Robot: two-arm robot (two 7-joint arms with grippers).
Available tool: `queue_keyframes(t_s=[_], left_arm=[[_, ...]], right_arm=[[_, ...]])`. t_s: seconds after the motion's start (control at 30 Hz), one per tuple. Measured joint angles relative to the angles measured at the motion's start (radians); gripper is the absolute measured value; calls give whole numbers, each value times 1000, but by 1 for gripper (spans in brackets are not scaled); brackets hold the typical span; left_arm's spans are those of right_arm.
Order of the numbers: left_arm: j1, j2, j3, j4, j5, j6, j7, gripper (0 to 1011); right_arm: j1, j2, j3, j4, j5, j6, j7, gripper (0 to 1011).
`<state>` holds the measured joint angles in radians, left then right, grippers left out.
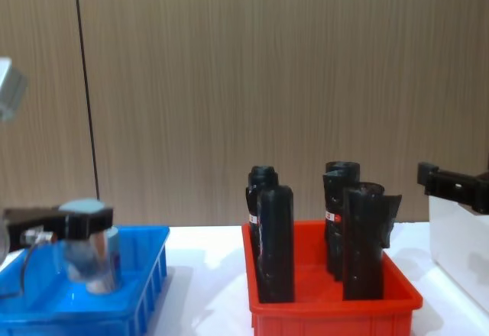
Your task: Pick the cotton swabs from the blue box and place them into the white box.
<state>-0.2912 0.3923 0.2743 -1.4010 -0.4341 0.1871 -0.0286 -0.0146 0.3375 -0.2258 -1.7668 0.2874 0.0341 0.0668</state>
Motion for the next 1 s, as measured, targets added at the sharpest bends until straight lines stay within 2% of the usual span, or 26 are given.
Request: queue_keyframes(t_s=[0.47, 0.7, 1.0], left_arm=[[-14, 15, -6, -161, 9, 76, -105, 670], [-50, 8, -5, -221, 9, 145, -183, 670], [-118, -22, 7, -250, 12, 263, -266, 670]], right_arm=[[0, 0, 0, 0, 0, 0, 0, 1001], [0, 0, 0, 0, 0, 0, 0, 1001], [0, 0, 0, 0, 0, 0, 0, 1002]])
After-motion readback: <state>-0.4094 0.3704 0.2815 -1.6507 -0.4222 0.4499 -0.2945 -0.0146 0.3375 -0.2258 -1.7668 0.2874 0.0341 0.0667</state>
